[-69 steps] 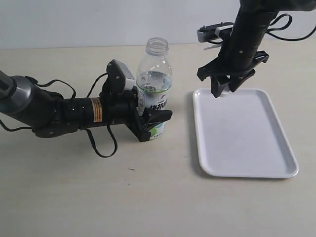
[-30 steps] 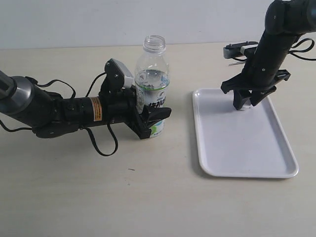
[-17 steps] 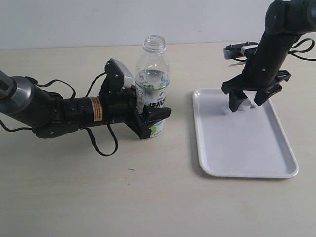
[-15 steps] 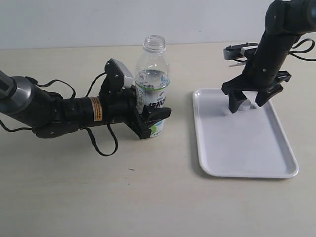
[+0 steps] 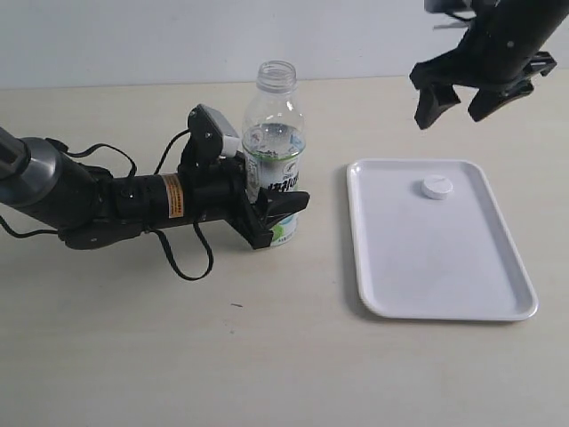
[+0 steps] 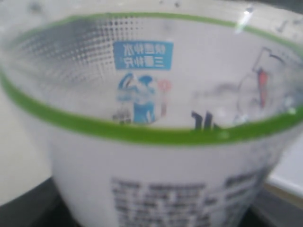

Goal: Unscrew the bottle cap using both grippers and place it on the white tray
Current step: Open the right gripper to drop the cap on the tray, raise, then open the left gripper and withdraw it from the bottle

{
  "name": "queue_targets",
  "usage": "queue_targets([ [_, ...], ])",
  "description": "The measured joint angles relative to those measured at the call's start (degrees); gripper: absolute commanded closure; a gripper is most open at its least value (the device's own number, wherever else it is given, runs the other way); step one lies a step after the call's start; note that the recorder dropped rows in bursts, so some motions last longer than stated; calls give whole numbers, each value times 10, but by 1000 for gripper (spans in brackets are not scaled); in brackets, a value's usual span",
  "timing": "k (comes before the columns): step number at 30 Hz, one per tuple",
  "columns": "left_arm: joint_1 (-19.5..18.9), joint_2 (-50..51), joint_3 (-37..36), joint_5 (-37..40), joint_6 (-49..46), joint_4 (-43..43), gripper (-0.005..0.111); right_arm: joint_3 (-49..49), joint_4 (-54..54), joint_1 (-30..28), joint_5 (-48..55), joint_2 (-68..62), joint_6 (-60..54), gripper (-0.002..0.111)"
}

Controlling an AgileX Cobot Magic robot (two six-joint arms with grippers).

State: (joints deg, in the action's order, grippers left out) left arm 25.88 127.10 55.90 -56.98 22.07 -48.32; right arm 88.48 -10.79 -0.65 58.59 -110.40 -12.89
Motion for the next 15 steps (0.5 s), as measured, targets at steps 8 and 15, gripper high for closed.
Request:
queue_targets([
  [8,-1,18,0,-27,0,38,106,0,-98,0,70,84,-57,43],
  [15,-1,18,-2,-31,0,39,100,0,-158,0,111,84,-102,44],
])
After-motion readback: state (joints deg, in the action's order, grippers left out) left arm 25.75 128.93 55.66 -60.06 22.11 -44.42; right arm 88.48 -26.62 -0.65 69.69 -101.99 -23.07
